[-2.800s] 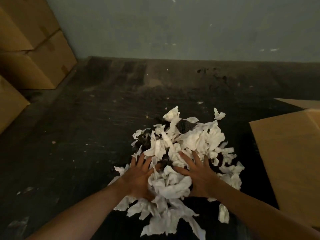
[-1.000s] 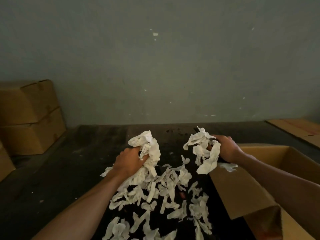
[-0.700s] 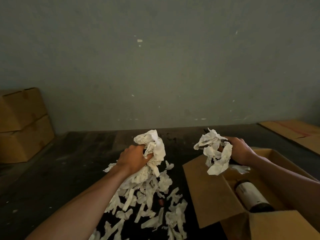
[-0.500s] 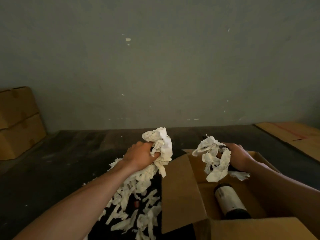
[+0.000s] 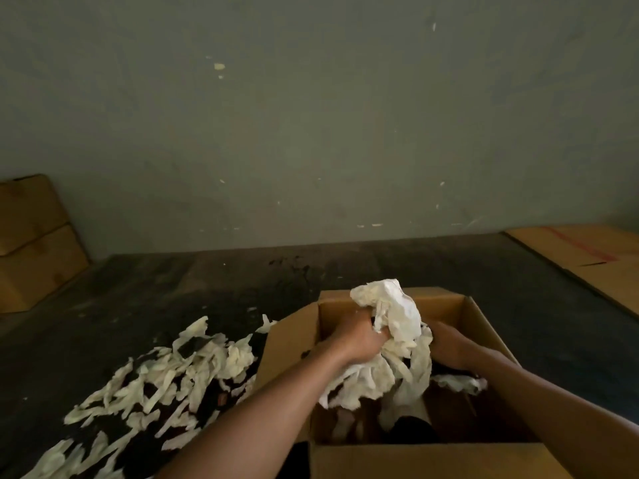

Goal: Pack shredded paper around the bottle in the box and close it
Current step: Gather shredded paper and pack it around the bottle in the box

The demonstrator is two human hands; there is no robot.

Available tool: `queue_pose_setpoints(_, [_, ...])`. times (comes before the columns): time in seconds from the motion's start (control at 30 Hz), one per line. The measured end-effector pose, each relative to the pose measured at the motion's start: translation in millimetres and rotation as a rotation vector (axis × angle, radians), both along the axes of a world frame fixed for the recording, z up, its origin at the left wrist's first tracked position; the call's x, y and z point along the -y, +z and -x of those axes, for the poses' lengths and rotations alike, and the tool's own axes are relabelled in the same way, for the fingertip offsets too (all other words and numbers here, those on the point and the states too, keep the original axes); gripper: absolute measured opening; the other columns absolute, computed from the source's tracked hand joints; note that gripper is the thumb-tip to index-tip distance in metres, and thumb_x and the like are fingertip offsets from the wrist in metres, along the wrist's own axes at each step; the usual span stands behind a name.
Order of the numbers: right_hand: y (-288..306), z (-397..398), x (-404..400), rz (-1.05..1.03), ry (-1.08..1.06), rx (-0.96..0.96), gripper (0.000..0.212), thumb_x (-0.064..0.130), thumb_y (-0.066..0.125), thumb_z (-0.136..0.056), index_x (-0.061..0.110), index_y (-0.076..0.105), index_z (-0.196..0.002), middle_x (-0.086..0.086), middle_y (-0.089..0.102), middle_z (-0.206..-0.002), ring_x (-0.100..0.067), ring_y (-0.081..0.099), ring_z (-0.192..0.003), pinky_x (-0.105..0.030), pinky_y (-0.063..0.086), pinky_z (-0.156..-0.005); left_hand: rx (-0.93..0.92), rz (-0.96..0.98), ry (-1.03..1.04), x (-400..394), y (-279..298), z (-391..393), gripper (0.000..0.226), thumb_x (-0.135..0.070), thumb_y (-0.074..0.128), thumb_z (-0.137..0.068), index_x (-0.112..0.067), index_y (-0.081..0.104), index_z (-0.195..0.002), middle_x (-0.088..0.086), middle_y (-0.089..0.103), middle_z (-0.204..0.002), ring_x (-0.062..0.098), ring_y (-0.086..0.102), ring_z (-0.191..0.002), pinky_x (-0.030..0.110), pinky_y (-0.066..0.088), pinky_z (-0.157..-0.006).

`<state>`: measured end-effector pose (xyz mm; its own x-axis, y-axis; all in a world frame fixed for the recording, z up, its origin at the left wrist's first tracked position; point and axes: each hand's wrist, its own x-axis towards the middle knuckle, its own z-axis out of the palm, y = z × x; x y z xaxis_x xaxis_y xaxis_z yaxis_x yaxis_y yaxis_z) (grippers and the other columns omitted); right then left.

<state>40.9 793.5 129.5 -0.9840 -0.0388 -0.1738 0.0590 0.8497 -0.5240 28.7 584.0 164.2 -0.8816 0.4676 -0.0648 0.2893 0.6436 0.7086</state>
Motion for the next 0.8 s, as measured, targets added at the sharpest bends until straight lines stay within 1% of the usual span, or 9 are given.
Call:
queue_pose_setpoints(0.1, [-11.8,8.4,-9.5,-0.049,-0.021,0.062,0.076,0.058,0.058,-0.089,0.037,0.022,-0.152,0.002,0.028,-0.160,-0.029,0.022,-0.148,-0.068,0.011,-0.112,0.165,-0.046,0.071,-6.2,-27.6,5.4,0.073,-0.050,0.068,-0.082,-0.032,0.036,-0.145,-0.004,0.046,-0.146,0.022,0.044,-0.132,0.041,0.038,-0.108])
queue_pose_setpoints(0.13, [-12.1,10.4,-11.8,-0.039,-0.031,0.069,0.091,0.062,0.063,-0.084,0.037,0.012,-0.155,0.001,0.019,-0.163,-0.031,0.014,-0.150,-0.069,0.008,-0.112,0.180,-0.033,0.111,-5.8,-35.8,8.5,0.080,-0.048,0.071,-0.079,-0.028,0.034,-0.147,-0.001,0.043,-0.148,0.023,0.042,-0.134,0.043,0.037,-0.110])
queue_pose_setpoints(0.2, [-6.1,11.8,-16.9,0.073,0.014,0.056,0.101,0.061,0.073,-0.074,0.039,0.016,-0.154,-0.002,0.023,-0.162,-0.032,0.016,-0.149,-0.063,0.016,-0.116,0.186,0.002,0.170,-3.9,-47.5,15.2,0.090,-0.049,0.075,-0.075,-0.026,0.031,-0.149,0.004,0.039,-0.151,0.027,0.040,-0.135,0.045,0.038,-0.110])
queue_pose_setpoints(0.3, [4.3,15.2,-27.6,0.070,0.029,0.031,0.095,0.057,0.078,-0.072,0.039,0.026,-0.150,-0.006,0.030,-0.157,-0.032,0.028,-0.143,-0.055,0.028,-0.115,0.236,0.032,0.142,-2.1,-50.8,23.3,0.096,-0.056,0.075,-0.070,-0.029,0.030,-0.150,0.004,0.034,-0.154,0.028,0.036,-0.138,0.046,0.036,-0.111])
queue_pose_setpoints(0.5, [-0.2,16.2,-37.0,-0.064,0.029,0.108,0.066,0.038,0.068,-0.090,0.025,0.037,-0.148,-0.008,0.044,-0.147,-0.024,0.051,-0.127,-0.037,0.043,-0.103,0.404,0.286,-0.021,-5.6,-63.5,24.6,0.066,-0.054,0.059,-0.089,-0.026,0.041,-0.146,0.004,0.044,-0.149,0.024,0.045,-0.130,0.035,0.041,-0.096])
queue_pose_setpoints(0.57, [-12.5,8.3,-34.1,-0.140,0.117,0.244,0.066,0.038,0.061,-0.094,0.029,0.030,-0.151,-0.006,0.038,-0.152,-0.025,0.045,-0.133,-0.039,0.039,-0.106,0.406,0.444,-0.121,-9.8,-73.4,12.7,0.060,-0.051,0.054,-0.094,-0.023,0.043,-0.145,0.005,0.045,-0.149,0.025,0.045,-0.131,0.037,0.040,-0.099])
queue_pose_setpoints(0.67, [-29.4,-1.8,-33.0,-0.377,0.312,0.653,0.043,0.036,0.055,-0.095,0.029,0.051,-0.138,-0.004,0.053,-0.142,-0.023,0.051,-0.125,-0.045,0.040,-0.105,0.467,0.709,-0.280,-11.2,-80.2,-4.7,0.060,-0.054,0.048,-0.095,-0.022,0.043,-0.146,0.007,0.043,-0.149,0.028,0.043,-0.133,0.043,0.039,-0.101])
queue_pose_setpoints(0.73, [-25.7,-4.2,-34.8,-0.417,0.247,0.834,0.035,0.036,0.062,-0.090,0.023,0.063,-0.123,-0.004,0.065,-0.121,-0.023,0.062,-0.108,-0.042,0.050,-0.094,0.573,0.763,-0.326,-7.4,-78.6,-6.4,0.057,-0.054,0.047,-0.096,-0.021,0.048,-0.142,0.007,0.051,-0.142,0.028,0.050,-0.126,0.042,0.045,-0.092])
queue_pose_setpoints(0.8, [-18.3,0.3,-34.3,-0.347,0.137,0.774,0.030,0.031,0.064,-0.090,0.017,0.066,-0.117,-0.004,0.069,-0.106,-0.023,0.070,-0.092,-0.034,0.057,-0.075,0.599,0.708,-0.257,-4.2,-71.5,-3.7,0.048,-0.049,0.046,-0.098,-0.016,0.058,-0.131,0.008,0.064,-0.127,0.026,0.063,-0.109,0.036,0.051,-0.079])
